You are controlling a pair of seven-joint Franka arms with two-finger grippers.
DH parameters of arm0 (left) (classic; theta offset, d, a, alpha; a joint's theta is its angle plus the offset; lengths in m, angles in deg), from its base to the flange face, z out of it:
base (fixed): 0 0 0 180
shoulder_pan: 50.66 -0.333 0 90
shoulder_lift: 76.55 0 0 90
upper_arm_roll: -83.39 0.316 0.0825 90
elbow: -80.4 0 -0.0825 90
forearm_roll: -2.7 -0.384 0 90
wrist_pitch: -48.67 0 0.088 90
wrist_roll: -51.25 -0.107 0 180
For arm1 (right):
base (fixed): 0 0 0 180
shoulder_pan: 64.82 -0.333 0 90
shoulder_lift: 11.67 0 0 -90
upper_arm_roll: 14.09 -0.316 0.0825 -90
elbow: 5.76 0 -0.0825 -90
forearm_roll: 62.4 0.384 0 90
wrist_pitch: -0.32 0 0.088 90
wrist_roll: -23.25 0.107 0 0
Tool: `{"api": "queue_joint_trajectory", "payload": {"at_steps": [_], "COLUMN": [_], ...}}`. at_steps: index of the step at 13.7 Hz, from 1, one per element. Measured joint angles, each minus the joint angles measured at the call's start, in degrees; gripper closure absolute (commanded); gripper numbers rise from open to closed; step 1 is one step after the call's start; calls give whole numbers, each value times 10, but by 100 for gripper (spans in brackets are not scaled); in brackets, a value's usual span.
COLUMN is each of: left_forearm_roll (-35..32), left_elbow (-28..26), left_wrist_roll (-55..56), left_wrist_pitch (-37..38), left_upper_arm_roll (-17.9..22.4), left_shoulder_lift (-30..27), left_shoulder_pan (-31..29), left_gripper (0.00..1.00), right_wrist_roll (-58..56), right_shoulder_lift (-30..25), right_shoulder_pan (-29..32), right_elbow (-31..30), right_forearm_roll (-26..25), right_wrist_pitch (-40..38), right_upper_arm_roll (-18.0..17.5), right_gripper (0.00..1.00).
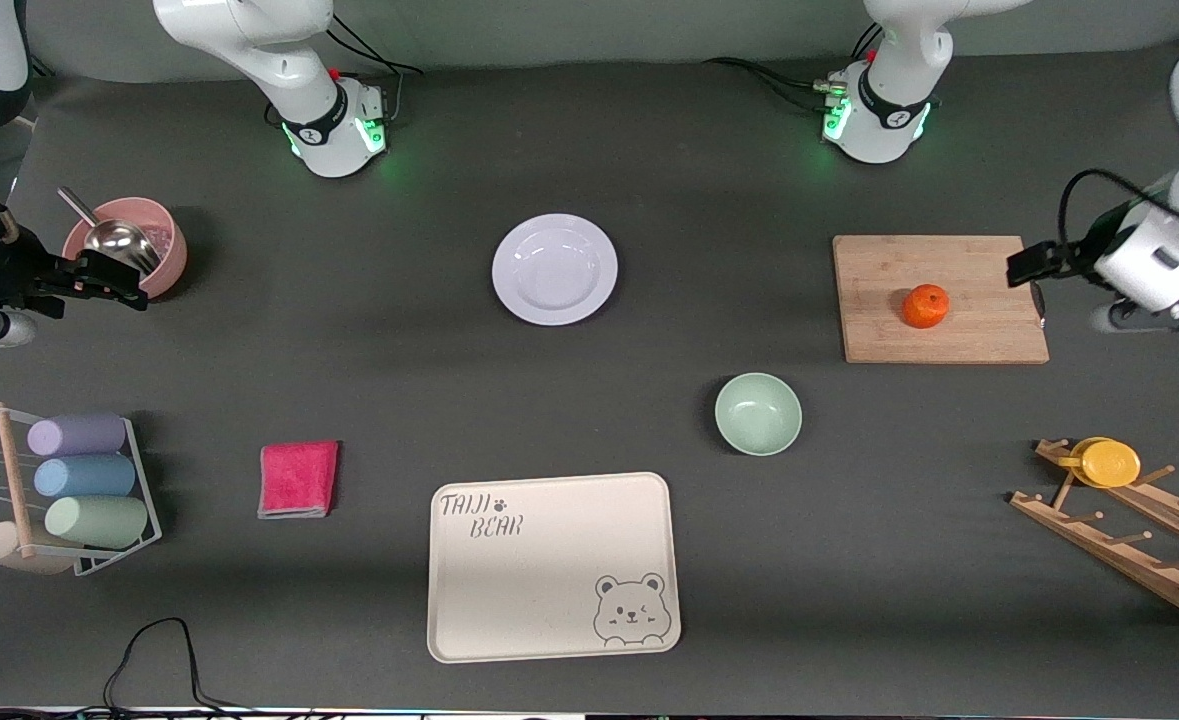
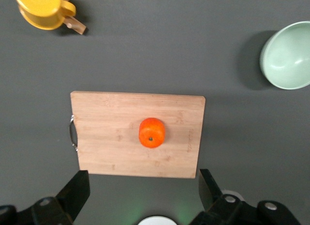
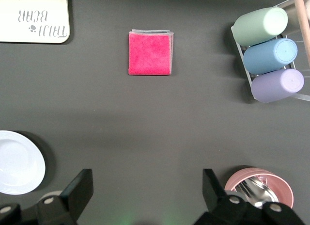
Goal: Place orange and plate with both arms
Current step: 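Reach the left gripper down to the orange on the wooden board, then grasp the orange with the left gripper and lift it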
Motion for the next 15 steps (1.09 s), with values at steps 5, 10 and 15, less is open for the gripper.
{"api": "queue_joint_trajectory", "payload": {"at_steps": [5,10,15], "left_forearm_roll": [0,0,0], "left_elbow": [-167,-311,-379], "left_wrist_roll": [0,2,15], "left_wrist_pitch": [-181,-379,-471], "left_upper_arm_roll": [0,0,-1], "left_shoulder_lift": [0,2,26], "left_shoulder_pan": [-7,-8,-7], "left_gripper": [0,0,0], "right_wrist_roll": [4,78,157], "right_shoulder_lift": [-12,-102,-222], "right_shoulder_pan": [-1,-44,-93], "right_elbow": [-5,-88,-224], "right_forearm_roll": [1,3,3], "right_wrist_pitch": [-13,-12,35], "right_upper_arm_roll": [-3,-8,-12], "right_gripper": [0,0,0]}}
